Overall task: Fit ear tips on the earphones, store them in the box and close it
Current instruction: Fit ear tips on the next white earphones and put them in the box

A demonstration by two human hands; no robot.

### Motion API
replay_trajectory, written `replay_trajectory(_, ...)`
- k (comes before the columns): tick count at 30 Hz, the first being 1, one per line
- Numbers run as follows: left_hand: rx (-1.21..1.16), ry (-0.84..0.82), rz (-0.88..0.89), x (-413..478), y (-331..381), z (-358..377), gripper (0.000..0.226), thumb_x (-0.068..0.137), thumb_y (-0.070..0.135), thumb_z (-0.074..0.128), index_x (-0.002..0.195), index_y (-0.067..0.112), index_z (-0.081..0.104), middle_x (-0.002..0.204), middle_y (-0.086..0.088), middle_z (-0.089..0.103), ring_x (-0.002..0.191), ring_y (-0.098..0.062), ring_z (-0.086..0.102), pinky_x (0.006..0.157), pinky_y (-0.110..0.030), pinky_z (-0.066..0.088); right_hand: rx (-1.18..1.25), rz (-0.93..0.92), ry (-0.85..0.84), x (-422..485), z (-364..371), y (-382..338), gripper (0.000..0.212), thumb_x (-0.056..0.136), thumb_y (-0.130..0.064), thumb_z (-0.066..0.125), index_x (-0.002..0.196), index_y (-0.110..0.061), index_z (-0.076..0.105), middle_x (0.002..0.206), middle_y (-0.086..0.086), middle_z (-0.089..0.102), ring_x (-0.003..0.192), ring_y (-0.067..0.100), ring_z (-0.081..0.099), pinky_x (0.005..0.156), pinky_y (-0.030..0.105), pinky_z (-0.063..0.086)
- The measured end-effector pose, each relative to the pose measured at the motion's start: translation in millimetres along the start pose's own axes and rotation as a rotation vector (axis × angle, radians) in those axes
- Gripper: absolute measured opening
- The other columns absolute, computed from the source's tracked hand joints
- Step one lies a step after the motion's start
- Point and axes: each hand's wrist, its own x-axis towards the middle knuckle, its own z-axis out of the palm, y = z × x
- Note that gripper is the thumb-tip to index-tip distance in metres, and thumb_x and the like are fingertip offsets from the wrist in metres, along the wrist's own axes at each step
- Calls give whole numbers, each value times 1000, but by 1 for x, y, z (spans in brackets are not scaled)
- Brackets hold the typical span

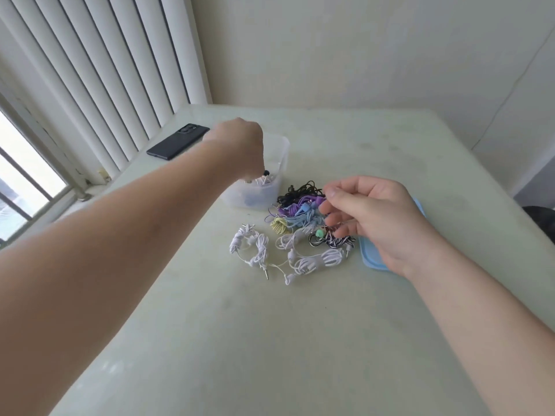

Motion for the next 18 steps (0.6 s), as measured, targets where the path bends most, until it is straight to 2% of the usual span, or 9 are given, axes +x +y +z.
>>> replay_trajectory(3,-117,142,136,-34,21,-14,26,95,31,62,82,9,60,83,-9,59,72,-30,58,62,-34,50,-25,-1,9,-9,-7,3,8,95,-16,70,94,-9,75,81,10,75,68,20,65,57,33,52)
replay_trajectory(5,-212,52,311,-68,40,-16,28,95,39,62,86,14,70,87,-8,69,82,-32,66,72,-39,59,-32,-1,23,-15,-11,4,8,95,-15,70,96,-9,75,78,8,74,67,20,65,54,31,51)
replay_trajectory(8,-174,-185,495,-111,63,5,29,93,45,67,90,16,72,92,-3,72,86,-26,68,76,-38,59,-78,-17,41,-24,-17,8,9,96,-14,68,98,-8,75,80,9,76,65,16,65,51,27,49)
replay_trajectory(11,-111,-237,447,-121,71,33,40,86,56,75,96,20,60,97,0,65,89,-26,63,74,-35,54,-94,-30,37,-36,-23,11,10,97,-16,67,97,-10,76,83,8,78,64,14,66,51,27,50)
replay_trajectory(14,-179,-258,373,-114,67,43,43,82,57,78,100,19,65,95,0,67,90,-26,64,75,-36,55,-84,-27,59,-45,-33,13,11,97,-17,67,96,-10,76,83,8,77,66,14,66,52,28,51)
replay_trajectory(16,-255,-271,366,-110,61,48,34,86,49,76,93,17,67,89,-3,69,82,-26,64,73,-38,57,-65,-21,85,-51,-40,14,11,97,-16,67,96,-10,76,81,8,76,66,15,65,52,27,51)
replay_trajectory(18,-311,-249,362,-110,55,49,29,91,37,68,77,12,60,75,-9,64,66,-27,53,62,-36,51,-56,-8,108,-56,-45,16,11,97,-17,68,96,-9,76,81,7,76,67,17,65,54,29,51)
